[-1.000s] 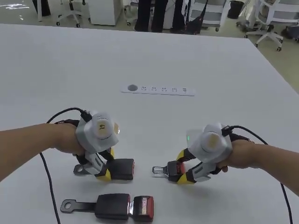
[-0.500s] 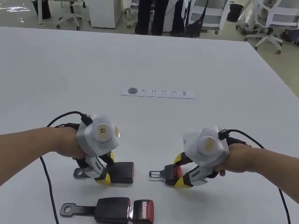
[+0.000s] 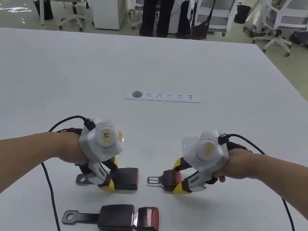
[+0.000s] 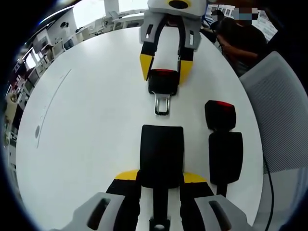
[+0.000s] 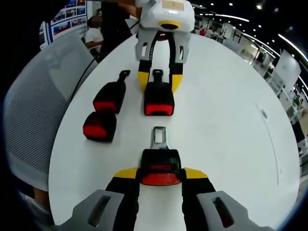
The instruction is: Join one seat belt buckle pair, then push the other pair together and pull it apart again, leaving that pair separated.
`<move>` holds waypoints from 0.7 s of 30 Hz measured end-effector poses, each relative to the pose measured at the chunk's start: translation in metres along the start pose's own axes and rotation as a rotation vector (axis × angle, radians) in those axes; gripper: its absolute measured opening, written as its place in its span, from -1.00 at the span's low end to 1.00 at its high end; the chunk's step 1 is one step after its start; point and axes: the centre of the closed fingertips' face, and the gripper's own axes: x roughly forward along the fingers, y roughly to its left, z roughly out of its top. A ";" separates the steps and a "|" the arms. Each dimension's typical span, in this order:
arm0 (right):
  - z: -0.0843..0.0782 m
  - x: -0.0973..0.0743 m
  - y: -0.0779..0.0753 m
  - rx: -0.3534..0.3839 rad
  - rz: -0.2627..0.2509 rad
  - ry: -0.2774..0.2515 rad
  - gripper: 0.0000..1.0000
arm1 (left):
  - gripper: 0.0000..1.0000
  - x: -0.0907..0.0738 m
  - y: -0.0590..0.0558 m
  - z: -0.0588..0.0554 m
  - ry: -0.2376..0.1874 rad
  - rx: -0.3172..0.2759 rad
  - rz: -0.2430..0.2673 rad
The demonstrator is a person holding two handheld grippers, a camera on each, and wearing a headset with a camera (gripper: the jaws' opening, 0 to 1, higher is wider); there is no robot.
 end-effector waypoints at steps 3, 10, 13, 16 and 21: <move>0.004 0.002 0.000 -0.003 0.002 -0.004 -0.40 | -0.37 0.000 0.000 0.000 -0.002 -0.002 0.001; 0.008 0.003 0.002 -0.006 0.006 -0.008 -0.40 | -0.37 0.001 0.001 -0.001 0.001 -0.002 0.000; 0.010 0.005 0.002 -0.008 0.008 -0.010 -0.40 | -0.37 0.001 0.001 -0.001 0.006 0.004 -0.002; 0.013 0.007 0.003 -0.011 0.010 -0.012 -0.40 | -0.37 0.000 0.000 0.000 0.008 0.006 -0.003; 0.020 0.010 0.004 -0.016 0.012 -0.018 -0.40 | -0.37 0.000 -0.001 0.000 0.006 0.004 -0.001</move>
